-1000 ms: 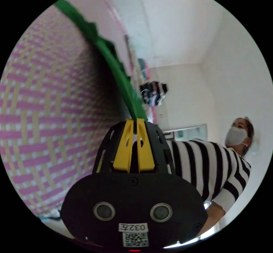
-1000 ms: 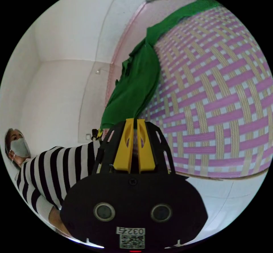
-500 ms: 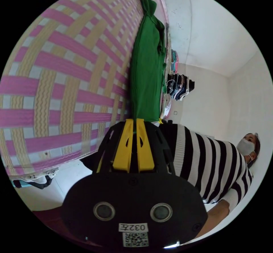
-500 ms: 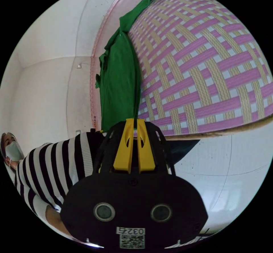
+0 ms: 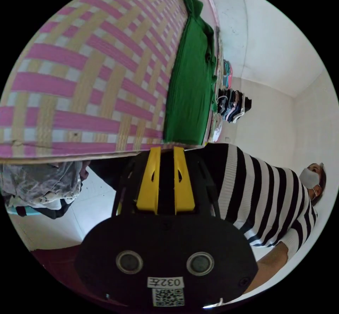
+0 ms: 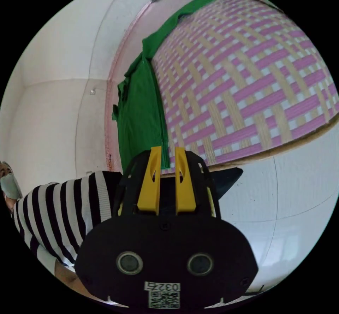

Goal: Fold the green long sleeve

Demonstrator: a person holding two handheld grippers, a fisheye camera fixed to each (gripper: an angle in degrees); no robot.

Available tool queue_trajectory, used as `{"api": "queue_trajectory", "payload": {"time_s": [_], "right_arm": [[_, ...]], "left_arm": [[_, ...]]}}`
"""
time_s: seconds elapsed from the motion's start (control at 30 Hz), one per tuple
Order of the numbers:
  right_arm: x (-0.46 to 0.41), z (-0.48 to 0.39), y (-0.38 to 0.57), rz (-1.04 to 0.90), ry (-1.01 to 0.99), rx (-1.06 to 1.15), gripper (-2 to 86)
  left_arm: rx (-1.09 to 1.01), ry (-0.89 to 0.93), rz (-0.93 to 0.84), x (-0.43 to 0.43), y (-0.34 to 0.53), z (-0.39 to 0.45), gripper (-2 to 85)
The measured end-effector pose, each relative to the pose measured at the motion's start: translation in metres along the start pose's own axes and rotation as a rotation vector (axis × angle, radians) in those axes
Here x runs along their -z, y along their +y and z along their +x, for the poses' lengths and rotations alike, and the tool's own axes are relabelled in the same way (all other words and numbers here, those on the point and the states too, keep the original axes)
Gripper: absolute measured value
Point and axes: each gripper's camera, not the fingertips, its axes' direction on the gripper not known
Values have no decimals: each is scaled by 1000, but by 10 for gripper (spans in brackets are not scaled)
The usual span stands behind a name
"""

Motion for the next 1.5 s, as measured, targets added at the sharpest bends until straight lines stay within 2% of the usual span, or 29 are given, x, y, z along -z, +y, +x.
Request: {"api": "queue_trajectory", "payload": {"time_s": [0.07,0.17,0.33,0.53,0.73,0.9,1.07,1.13,1.23,1.4,1.5], "right_arm": [[32,-4,-10,102,-34,29,55],[44,-19,-43,147,-120,108,52],[5,-72,-118,57,-214,264,50],[-60,-130,-190,-88,-283,372,49],[-82,-157,-215,-131,-350,398,40],[-77,-135,-211,-74,-368,312,37],[-73,-121,-203,-31,-348,226,30],[-77,-123,-205,-36,-347,218,29],[-89,-132,-210,-61,-345,216,28],[-107,-156,-225,-96,-323,245,29],[-119,-169,-245,-114,-288,257,30]], "left_arm": [[-8,-9,128,25,11,21,14],[-61,4,249,38,-4,63,19],[-162,-21,264,-2,-85,160,41],[-138,22,240,-69,-200,247,58],[-76,-114,200,-78,-297,297,84],[-35,-133,95,-80,-350,307,83],[-42,44,49,-69,-356,302,37],[-37,92,41,-64,-355,299,30],[-22,29,8,-61,-358,298,29],[-68,28,-28,-59,-358,312,17],[-116,119,-26,-55,-356,318,-10]]}}
